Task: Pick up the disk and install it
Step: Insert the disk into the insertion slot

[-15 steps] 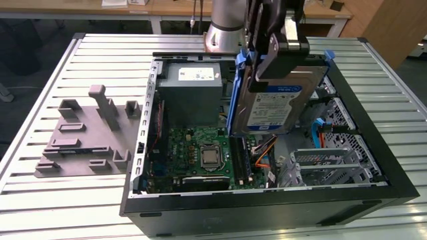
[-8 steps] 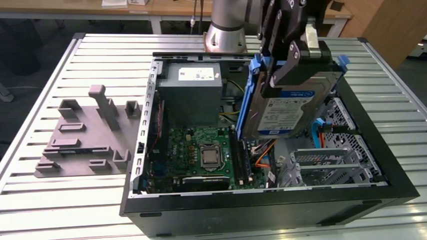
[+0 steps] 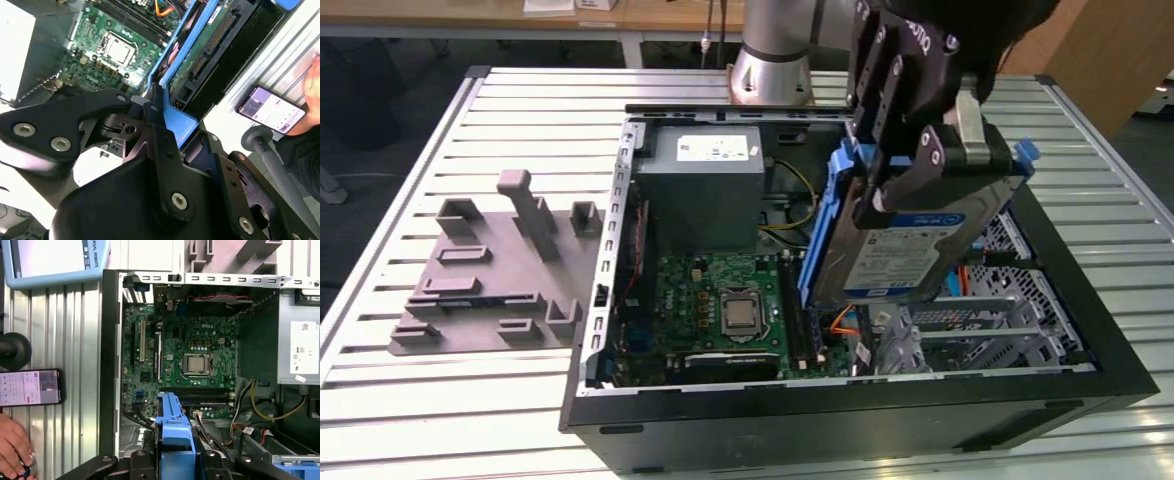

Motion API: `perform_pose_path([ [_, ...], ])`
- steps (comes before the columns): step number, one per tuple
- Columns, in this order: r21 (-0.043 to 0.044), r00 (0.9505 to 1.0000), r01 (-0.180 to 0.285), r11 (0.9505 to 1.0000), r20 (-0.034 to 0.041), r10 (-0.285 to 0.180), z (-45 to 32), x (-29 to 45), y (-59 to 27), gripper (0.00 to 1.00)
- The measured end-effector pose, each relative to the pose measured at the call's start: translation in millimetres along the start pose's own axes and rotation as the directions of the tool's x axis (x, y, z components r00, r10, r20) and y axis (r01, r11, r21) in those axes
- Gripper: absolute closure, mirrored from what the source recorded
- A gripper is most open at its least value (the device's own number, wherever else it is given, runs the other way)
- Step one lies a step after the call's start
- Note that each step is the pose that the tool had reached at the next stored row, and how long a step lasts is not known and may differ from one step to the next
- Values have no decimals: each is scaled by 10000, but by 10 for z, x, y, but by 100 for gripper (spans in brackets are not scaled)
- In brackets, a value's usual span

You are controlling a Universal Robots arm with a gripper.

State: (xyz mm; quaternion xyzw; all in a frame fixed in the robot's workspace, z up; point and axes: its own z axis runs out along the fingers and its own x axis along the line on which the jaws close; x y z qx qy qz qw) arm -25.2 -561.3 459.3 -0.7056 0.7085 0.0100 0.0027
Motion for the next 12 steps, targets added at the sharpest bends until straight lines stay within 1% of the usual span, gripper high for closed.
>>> perform_pose_path([
  [2,-1,10000,0,10000,-3,0,4,17,-29,64],
  [7,-1,10000,0,10000,-3,0,10,20,-202,64],
  [8,-1,10000,1,10000,-2,-1,10,20,-215,64],
  [12,-1,10000,-1,10000,-3,1,10,20,-217,64],
])
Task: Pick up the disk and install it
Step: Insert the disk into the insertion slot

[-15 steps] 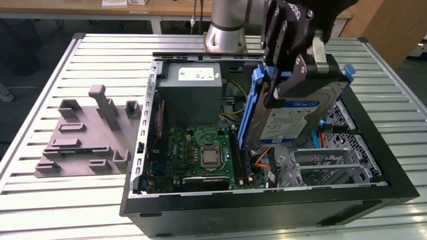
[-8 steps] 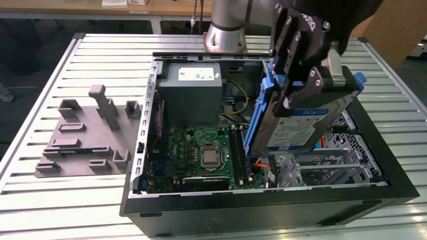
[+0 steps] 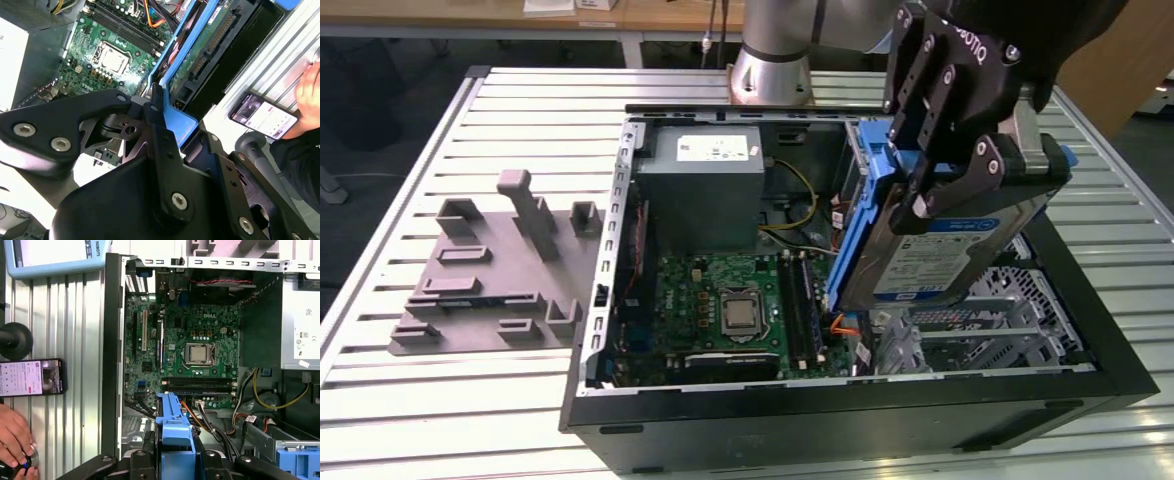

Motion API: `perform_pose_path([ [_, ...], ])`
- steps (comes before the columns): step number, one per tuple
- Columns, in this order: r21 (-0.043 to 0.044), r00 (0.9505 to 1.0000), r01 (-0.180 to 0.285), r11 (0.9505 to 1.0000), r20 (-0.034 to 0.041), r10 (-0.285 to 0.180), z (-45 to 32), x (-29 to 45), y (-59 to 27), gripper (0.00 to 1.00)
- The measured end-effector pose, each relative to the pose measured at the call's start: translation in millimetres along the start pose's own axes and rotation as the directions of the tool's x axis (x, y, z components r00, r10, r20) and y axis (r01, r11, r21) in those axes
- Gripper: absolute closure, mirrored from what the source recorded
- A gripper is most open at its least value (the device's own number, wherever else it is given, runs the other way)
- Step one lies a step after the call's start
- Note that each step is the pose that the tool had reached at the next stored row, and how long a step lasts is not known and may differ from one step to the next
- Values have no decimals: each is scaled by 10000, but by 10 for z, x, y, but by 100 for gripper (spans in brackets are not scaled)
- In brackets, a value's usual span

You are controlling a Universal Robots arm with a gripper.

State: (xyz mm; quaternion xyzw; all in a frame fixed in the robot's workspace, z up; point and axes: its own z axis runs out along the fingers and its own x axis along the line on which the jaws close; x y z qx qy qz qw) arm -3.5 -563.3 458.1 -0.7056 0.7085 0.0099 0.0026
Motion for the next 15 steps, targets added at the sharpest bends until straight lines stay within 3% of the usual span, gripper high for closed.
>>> perform_pose_path([
  [11,0,10000,1,10000,1,-1,0,0,-6,64],
  [15,0,10000,2,10000,1,-2,0,0,-62,64],
])
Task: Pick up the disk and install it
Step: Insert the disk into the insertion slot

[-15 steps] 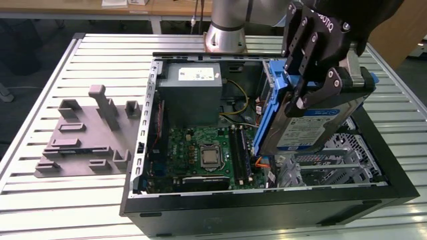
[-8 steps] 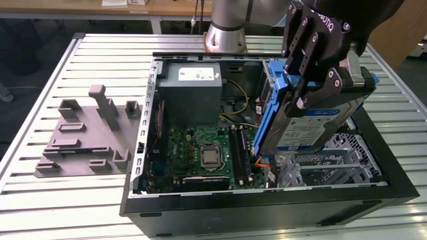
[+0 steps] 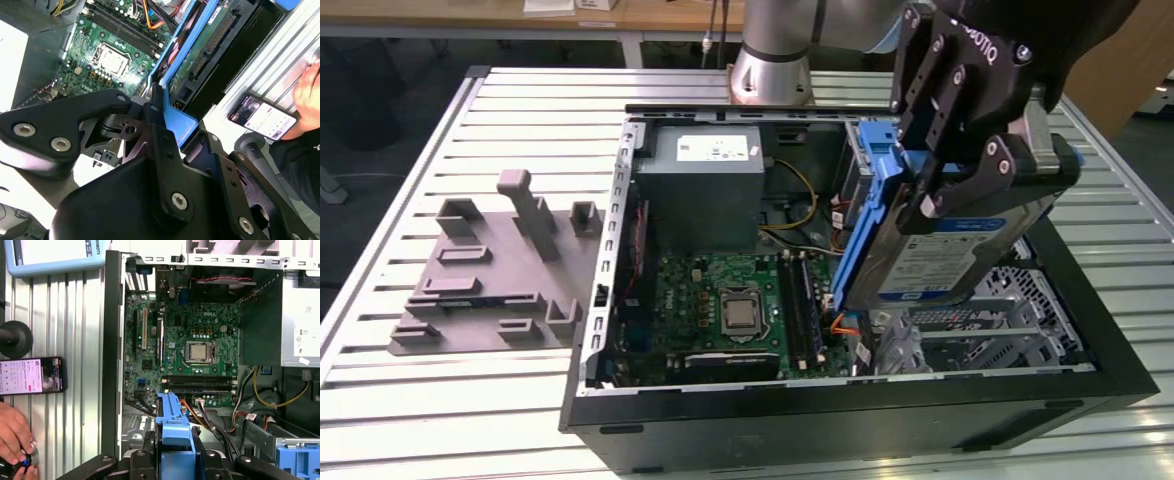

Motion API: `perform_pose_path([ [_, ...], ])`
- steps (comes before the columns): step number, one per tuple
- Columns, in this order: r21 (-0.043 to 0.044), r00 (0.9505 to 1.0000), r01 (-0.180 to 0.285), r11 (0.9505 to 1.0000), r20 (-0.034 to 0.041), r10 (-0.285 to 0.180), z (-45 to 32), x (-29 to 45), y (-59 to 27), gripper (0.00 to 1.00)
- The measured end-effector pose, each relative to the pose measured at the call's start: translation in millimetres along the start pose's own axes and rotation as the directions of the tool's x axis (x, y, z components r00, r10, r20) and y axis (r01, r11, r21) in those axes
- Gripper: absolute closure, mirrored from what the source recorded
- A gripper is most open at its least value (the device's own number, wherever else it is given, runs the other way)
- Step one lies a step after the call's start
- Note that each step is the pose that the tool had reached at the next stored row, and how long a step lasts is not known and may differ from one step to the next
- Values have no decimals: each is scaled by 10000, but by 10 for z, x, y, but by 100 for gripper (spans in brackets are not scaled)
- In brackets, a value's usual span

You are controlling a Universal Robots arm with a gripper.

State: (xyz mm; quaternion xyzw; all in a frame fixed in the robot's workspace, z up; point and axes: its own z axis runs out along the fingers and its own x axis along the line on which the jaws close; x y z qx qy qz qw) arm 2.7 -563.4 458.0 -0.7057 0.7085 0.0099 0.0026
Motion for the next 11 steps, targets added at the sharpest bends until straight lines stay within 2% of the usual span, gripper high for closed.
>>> perform_pose_path([
  [6,20,10000,0,10000,1,0,17,29,-61,64],
  [11,112,10000,2,9999,1,-2,26,47,-84,64],
])
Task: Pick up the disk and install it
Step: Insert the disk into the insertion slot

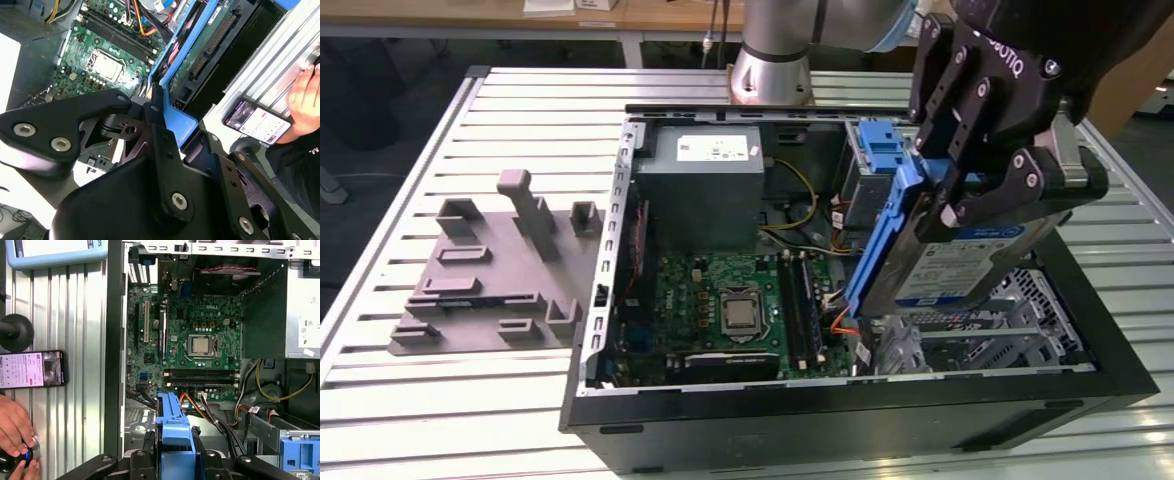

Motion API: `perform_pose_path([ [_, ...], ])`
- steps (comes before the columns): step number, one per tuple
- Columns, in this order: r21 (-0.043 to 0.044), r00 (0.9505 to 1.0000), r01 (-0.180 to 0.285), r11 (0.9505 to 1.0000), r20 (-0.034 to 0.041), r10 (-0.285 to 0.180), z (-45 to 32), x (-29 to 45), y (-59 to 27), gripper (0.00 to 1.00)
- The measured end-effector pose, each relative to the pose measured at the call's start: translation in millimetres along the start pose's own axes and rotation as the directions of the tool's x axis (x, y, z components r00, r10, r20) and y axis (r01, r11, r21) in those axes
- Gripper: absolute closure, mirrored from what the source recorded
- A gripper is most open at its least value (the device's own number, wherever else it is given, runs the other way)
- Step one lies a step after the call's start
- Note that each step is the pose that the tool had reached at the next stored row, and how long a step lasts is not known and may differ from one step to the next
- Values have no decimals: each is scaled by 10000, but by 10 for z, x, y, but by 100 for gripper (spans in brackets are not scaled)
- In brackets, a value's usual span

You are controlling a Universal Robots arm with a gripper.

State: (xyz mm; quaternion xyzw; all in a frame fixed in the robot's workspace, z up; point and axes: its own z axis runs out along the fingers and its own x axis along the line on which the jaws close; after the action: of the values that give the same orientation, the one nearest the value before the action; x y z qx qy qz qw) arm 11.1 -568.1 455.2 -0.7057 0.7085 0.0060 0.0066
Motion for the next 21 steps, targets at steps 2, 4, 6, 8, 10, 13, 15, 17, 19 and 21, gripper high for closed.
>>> perform_pose_path([
  [2,8,10000,0,10000,-1,0,4,1,-25,64],
  [4,9,10000,0,10000,-2,0,8,3,-74,64],
  [6,9,10000,-1,10000,-1,1,12,2,-132,64],
  [8,9,10000,-1,10000,-1,1,14,2,-179,64],
  [10,9,10000,0,10000,1,0,17,2,-223,64],
  [13,9,10000,1,10000,-1,-1,17,2,-260,64],
  [15,9,10000,-1,10000,-1,1,18,2,-264,64],
  [17,9,10000,-1,10000,0,1,19,2,-287,64],
  [19,9,10000,-1,10000,1,1,21,2,-324,64],
  [21,9,10000,0,10000,0,0,25,1,-369,64],
])
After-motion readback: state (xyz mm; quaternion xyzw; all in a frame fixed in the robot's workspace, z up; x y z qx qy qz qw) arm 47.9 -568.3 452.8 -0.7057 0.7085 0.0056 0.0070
